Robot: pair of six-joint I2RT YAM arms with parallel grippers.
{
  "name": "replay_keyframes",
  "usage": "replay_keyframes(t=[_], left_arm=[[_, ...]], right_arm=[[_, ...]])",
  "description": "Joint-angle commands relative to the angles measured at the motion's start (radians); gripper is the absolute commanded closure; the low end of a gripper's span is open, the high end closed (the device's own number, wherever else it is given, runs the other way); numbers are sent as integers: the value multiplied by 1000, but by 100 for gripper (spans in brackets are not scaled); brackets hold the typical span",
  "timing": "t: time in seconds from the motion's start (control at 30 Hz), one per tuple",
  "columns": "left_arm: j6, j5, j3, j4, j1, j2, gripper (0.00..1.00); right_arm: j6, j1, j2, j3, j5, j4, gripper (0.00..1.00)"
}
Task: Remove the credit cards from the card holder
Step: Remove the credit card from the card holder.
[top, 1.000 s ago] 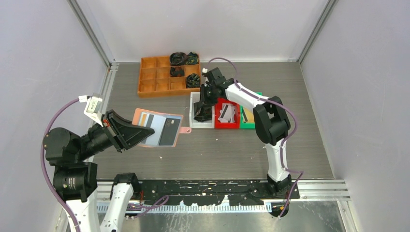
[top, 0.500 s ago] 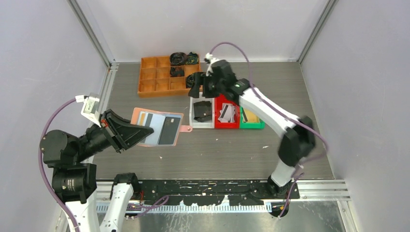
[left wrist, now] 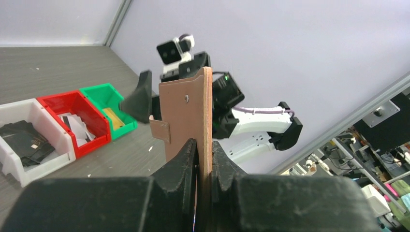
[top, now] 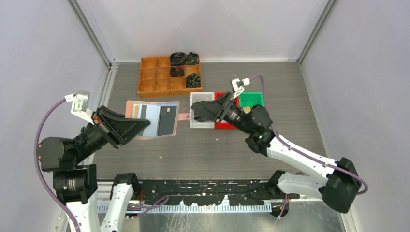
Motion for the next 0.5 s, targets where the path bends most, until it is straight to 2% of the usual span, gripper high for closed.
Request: replay_keyframes(t=[0.0,0.23,0.37,0.47], left_arm=[[-59,-42,5,107,4,23,100],[-72,-43,2,110,3,33,100],[-71,-43,2,105,4,33,100],[-70,-46,-1,103,4,30,100]], right_arm=[[10,149,2,-6,56,259,1],[-13,295,146,-10,97,509,0],[-14,316,204,37,85,546,1],[-7,326,232,67,83,566,8]])
